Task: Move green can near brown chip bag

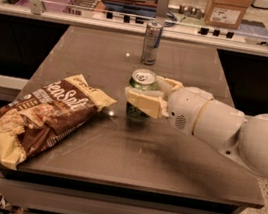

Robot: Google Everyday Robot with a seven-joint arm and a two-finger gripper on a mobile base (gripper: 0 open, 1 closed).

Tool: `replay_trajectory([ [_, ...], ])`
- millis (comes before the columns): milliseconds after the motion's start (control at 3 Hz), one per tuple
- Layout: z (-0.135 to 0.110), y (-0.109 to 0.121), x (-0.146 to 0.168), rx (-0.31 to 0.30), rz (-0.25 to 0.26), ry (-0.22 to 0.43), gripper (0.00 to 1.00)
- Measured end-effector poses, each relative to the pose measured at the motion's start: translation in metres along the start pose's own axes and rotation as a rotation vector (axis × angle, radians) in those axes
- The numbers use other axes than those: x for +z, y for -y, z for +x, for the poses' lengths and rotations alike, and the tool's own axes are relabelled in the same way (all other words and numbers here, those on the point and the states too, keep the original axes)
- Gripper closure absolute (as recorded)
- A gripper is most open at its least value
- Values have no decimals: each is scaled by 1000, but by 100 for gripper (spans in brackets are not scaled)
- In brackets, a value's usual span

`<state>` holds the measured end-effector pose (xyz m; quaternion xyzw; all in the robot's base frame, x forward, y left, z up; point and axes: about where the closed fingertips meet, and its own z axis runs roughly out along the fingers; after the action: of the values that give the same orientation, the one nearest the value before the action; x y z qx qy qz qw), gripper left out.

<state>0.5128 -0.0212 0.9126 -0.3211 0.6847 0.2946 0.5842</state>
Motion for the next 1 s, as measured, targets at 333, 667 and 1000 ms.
replay_trajectory([
  [333,0,-7,2,41,-3,-30,100],
  [667,2,-8,3,47,-6,-33,100],
  [1000,12,-8,4,49,-14,-20,100],
])
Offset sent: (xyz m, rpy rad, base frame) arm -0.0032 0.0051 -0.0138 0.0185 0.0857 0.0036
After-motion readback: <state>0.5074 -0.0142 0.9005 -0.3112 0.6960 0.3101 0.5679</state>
